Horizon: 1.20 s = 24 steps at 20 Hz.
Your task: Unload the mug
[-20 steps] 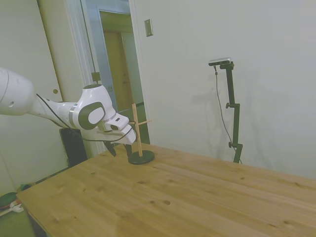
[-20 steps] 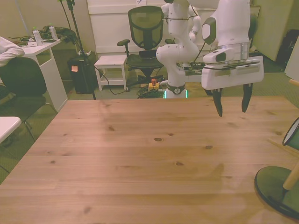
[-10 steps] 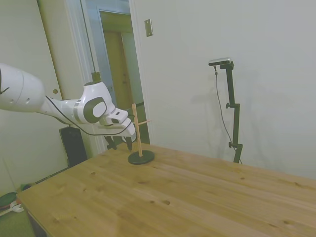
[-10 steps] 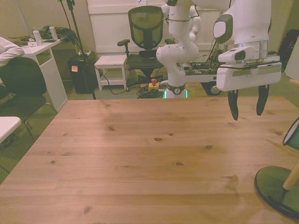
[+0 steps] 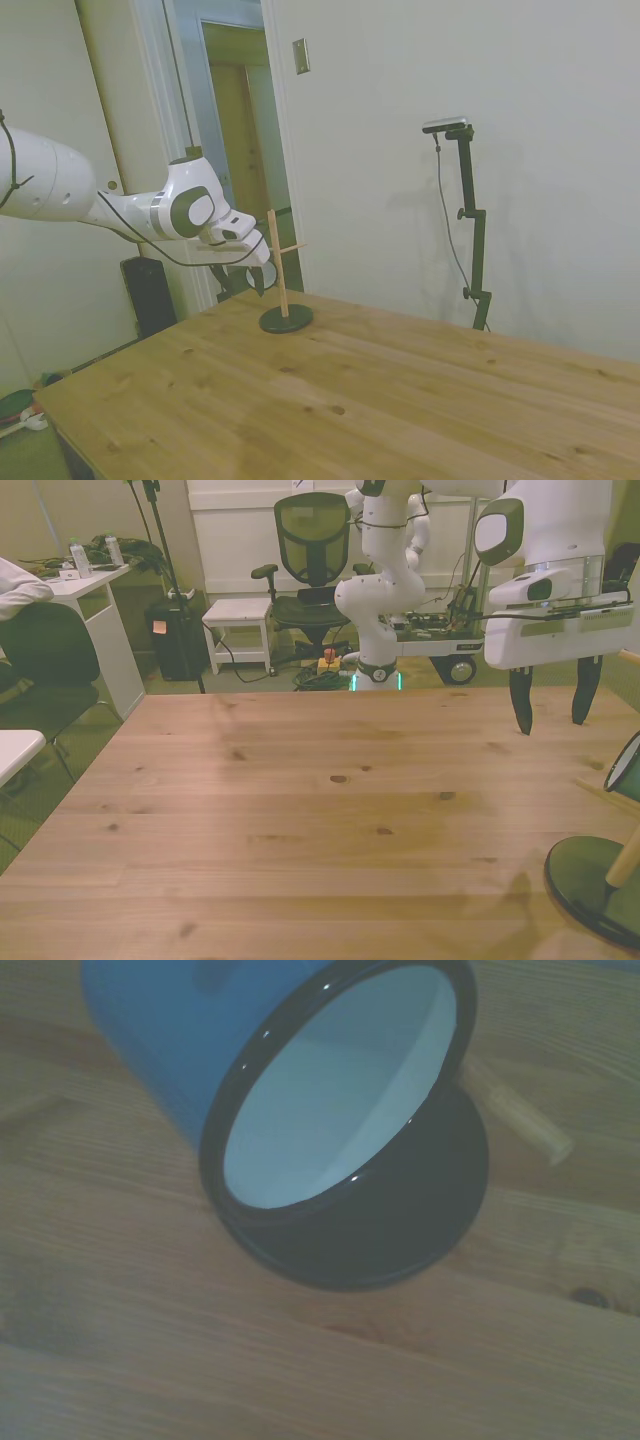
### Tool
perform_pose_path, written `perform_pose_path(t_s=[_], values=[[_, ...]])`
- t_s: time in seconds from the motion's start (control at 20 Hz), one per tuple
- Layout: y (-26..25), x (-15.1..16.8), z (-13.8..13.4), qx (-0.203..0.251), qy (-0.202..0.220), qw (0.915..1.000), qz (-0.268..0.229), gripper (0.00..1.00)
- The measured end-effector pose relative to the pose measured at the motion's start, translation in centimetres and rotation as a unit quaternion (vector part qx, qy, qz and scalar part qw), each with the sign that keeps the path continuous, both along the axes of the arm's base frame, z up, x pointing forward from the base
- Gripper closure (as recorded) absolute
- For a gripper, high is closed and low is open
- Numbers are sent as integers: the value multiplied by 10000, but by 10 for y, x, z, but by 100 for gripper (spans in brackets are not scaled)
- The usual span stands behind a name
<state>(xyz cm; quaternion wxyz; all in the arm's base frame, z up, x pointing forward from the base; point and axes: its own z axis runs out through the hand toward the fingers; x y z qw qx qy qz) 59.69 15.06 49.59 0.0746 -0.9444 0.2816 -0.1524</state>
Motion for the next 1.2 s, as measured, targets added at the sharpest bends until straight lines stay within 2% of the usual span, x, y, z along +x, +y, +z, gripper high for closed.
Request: perform_pose_path(t_s=[0.45, 0.75, 1.2], values=[[11, 9, -16, -80, 69, 9999, 125, 0], [17, 26, -9, -137, -311, 9976, 604, 0], [24, 39, -29, -326, -822, 9820, 1670, 0]])
